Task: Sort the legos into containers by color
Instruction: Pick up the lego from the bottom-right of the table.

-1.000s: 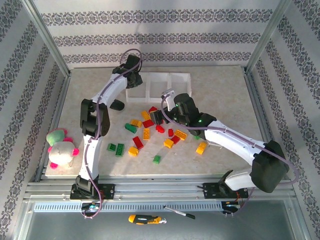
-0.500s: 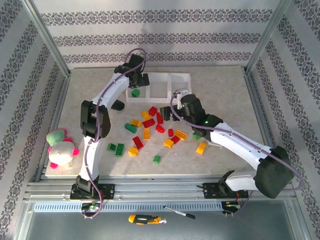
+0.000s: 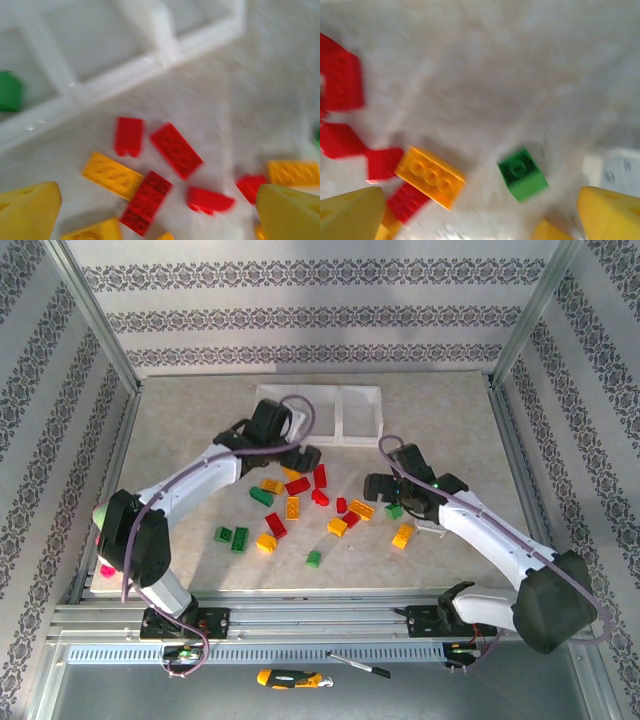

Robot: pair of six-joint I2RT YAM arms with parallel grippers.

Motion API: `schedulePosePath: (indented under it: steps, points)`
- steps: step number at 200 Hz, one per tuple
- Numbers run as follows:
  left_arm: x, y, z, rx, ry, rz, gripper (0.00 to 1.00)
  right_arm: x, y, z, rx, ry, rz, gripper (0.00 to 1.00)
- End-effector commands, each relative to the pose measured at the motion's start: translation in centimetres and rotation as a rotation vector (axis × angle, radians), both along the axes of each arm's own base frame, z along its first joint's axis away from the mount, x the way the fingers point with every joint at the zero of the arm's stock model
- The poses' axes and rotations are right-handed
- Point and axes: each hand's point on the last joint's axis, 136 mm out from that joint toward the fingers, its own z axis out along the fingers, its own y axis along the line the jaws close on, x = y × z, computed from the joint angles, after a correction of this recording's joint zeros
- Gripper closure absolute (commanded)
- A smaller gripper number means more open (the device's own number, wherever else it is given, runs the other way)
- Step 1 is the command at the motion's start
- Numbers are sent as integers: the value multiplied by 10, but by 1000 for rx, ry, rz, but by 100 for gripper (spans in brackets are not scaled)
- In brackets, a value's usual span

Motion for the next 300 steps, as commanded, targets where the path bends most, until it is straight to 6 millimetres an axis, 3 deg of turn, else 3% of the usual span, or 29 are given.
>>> schedulePosePath:
  steps: [1,33,82,110,151,182,203,242,266,300]
  points:
    - [-33,-45,6,-66,-134,-339,0,-35,-26,-26,-19,124,-140,3]
    - [-68,-71,-2,-123,-155,-499,1,-56,-40,-49,-7,183,-274,8]
    - [-112,-105,-4,-142,-230,-742,1,-58,-38,-73,28,237,-351,24]
    - [-117,-109,-2,-163,-231,-763,1,-55,-34,-79,41,241,-355,47]
    - [-117,-106,2,-157,-251,-757,1,-53,-34,-81,40,248,-346,67]
    - [-116,-102,4,-147,-264,-733,1,-52,-33,-76,47,241,-336,71]
    - [-117,-99,5,-146,-267,-717,1,-48,-30,-61,58,211,-310,71]
    - [-116,-92,8,-171,-259,-642,1,-15,-17,-14,92,77,-234,71]
    - [-108,-84,12,-193,-280,-538,1,23,-6,16,103,-14,-195,71]
    - [-101,-74,13,-200,-310,-448,1,94,15,49,98,-115,-126,71]
